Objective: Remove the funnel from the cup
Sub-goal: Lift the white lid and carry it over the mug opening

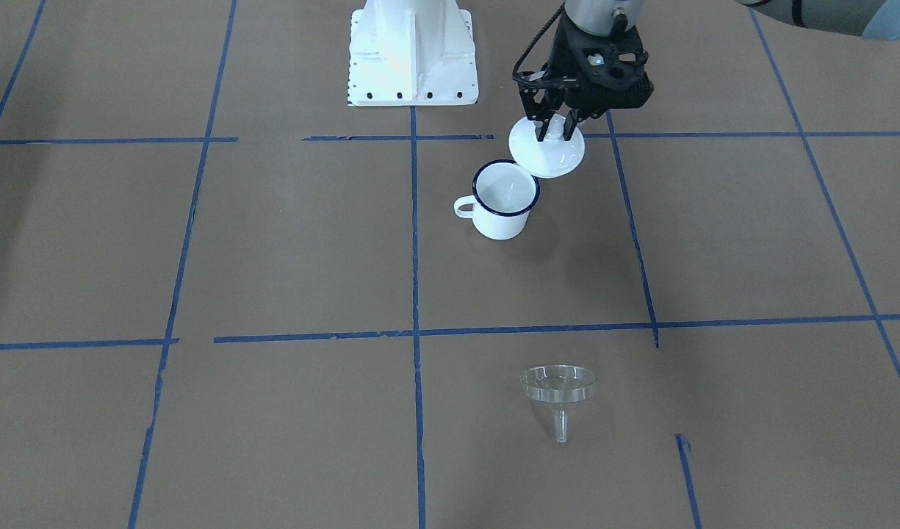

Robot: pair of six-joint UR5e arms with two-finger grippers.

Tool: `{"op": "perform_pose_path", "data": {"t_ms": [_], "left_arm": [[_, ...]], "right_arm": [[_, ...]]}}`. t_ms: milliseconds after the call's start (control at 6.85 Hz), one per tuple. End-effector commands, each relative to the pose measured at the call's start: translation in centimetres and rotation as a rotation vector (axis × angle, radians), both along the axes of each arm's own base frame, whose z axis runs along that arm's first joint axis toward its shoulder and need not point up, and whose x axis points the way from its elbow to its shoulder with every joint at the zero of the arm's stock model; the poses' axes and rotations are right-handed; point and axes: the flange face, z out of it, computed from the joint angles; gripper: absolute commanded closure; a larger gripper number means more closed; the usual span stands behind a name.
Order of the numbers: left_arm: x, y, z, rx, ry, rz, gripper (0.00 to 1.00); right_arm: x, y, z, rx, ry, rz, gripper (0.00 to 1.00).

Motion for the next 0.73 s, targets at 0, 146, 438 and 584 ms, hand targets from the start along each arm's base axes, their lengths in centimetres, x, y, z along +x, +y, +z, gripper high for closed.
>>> {"op": "perform_pose_path", "data": {"t_ms": [0,146,438,584], "left_arm": [[6.8,-0.8,0.7,-0.053,0.016,-0.002,1.00],[8.4,-1.8,2.2,-0.053,0.020,-0.002,1.00],[9.5,-1.4,4.7,-0.036,-0.014,-0.010,1.00],[9.0,-1.2,5.6,-0.033,-0.016,-0.009,1.00]], "right_arm": [[0.0,0.0,0.0,0.000,0.000,0.000,0.00],[0.0,0.0,0.0,0.000,0.000,0.000,0.00],[0.0,0.0,0.0,0.000,0.000,0.000,0.00],[0.0,0.0,0.0,0.000,0.000,0.000,0.00]]}}
